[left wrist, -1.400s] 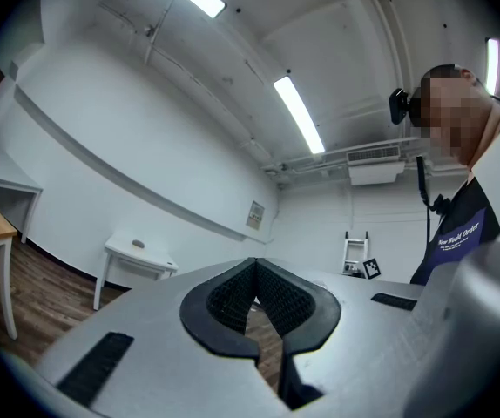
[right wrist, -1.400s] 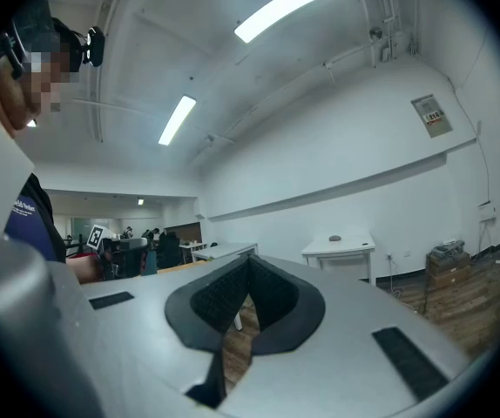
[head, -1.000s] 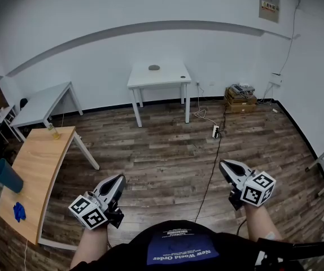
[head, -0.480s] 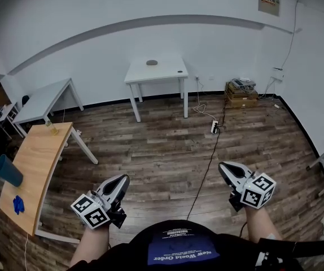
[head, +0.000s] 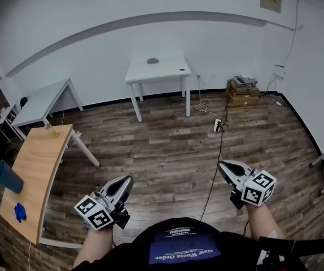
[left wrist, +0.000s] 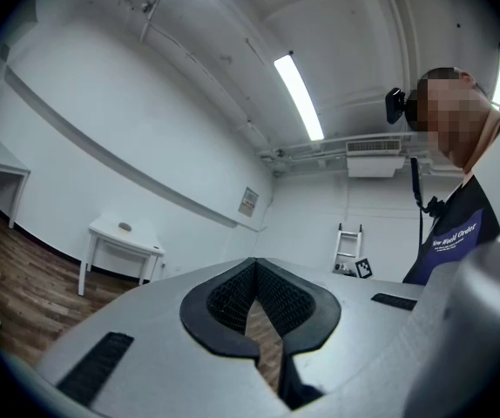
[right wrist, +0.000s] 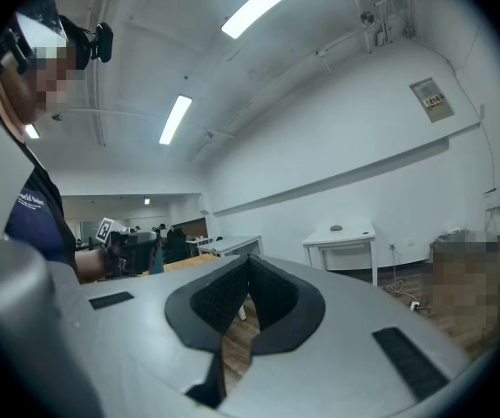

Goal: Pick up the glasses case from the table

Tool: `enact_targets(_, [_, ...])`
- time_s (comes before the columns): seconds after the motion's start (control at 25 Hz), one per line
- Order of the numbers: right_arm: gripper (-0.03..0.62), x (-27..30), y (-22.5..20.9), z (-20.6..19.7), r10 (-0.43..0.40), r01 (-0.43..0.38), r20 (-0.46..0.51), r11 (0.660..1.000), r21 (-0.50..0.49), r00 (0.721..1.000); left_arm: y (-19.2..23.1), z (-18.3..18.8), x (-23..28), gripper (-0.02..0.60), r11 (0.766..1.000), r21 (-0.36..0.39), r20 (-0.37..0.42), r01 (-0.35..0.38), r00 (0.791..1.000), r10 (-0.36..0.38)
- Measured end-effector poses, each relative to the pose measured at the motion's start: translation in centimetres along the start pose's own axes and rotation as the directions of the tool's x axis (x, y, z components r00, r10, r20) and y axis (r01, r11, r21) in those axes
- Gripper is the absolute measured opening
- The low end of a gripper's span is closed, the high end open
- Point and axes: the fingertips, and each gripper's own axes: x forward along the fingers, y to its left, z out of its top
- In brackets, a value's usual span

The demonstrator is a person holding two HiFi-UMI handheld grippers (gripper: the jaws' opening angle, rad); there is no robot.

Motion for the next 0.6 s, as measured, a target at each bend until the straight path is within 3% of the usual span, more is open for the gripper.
enact_targets(0.4, [0.0, 14.7, 4.4, 3.4, -0.062, 0.064, 0.027, 0.997, -0.049, 0.998, 15.8, 6.8, -3.1, 0.002, 0.997, 0.003, 0.025, 0.072, 0.997, -0.072])
enact_targets(0.6, [0.0, 20.3, 4.7, 2.9, -0.105, 0.105, -0.008, 0.994, -0.024, 0.994, 21.8, 7.5, -2.8, 0.002, 0.993, -0.024, 0.018, 0.12, 0.993, -0.119])
